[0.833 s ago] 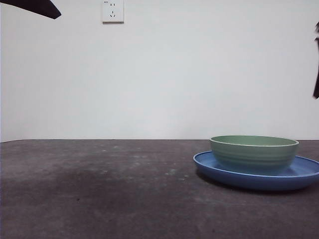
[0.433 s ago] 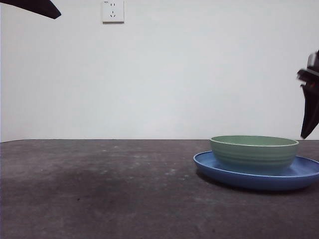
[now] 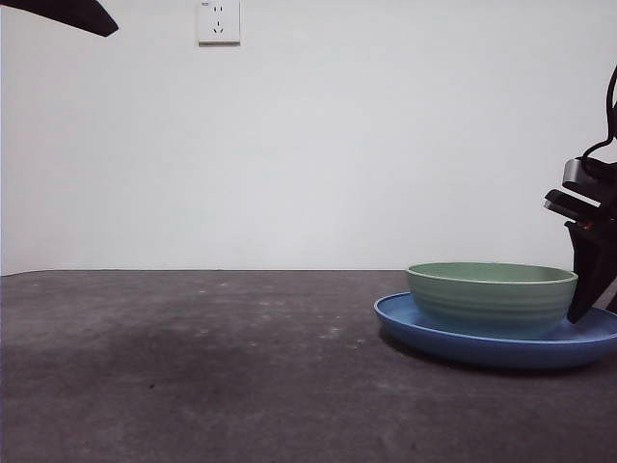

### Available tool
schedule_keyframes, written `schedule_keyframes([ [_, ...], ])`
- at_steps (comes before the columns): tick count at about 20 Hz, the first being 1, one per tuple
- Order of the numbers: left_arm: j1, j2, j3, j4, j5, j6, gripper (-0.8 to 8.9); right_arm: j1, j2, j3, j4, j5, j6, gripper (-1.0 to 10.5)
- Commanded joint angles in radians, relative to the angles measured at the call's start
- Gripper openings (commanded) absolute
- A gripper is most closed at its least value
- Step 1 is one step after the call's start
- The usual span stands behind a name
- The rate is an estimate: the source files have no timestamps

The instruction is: Place the green bowl on the blue plate

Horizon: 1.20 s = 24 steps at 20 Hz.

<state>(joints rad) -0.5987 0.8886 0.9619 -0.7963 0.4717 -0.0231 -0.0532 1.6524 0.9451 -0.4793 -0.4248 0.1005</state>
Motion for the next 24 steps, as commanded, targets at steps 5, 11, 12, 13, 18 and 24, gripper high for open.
schedule_keyframes([
  [5,-0.005,0.005,0.007,0.007,0.005,0.011,3.16,-0.003,0.019,0.007,0.024,0.013,-0.002,0.1],
  [11,-0.005,0.005,0.007,0.007,0.005,0.012,3.16,-0.004,-0.005,0.007,0.025,-0.049,0.022,0.1],
  [12,-0.005,0.005,0.007,0.007,0.005,0.012,3.16,-0.004,-0.022,0.007,0.024,-0.061,0.029,0.1],
  [13,-0.005,0.005,0.007,0.007,0.005,0.012,3.16,-0.004,-0.035,0.007,0.024,-0.074,0.032,0.1],
  [18,-0.005,0.005,0.007,0.008,0.005,0.012,3.16,0.002,-0.127,0.007,0.026,-0.114,0.078,0.1],
  [24,-0.005,0.005,0.007,0.009,0.005,0.012,3.16,0.101,-0.167,0.011,0.056,-0.121,0.152,0.1],
])
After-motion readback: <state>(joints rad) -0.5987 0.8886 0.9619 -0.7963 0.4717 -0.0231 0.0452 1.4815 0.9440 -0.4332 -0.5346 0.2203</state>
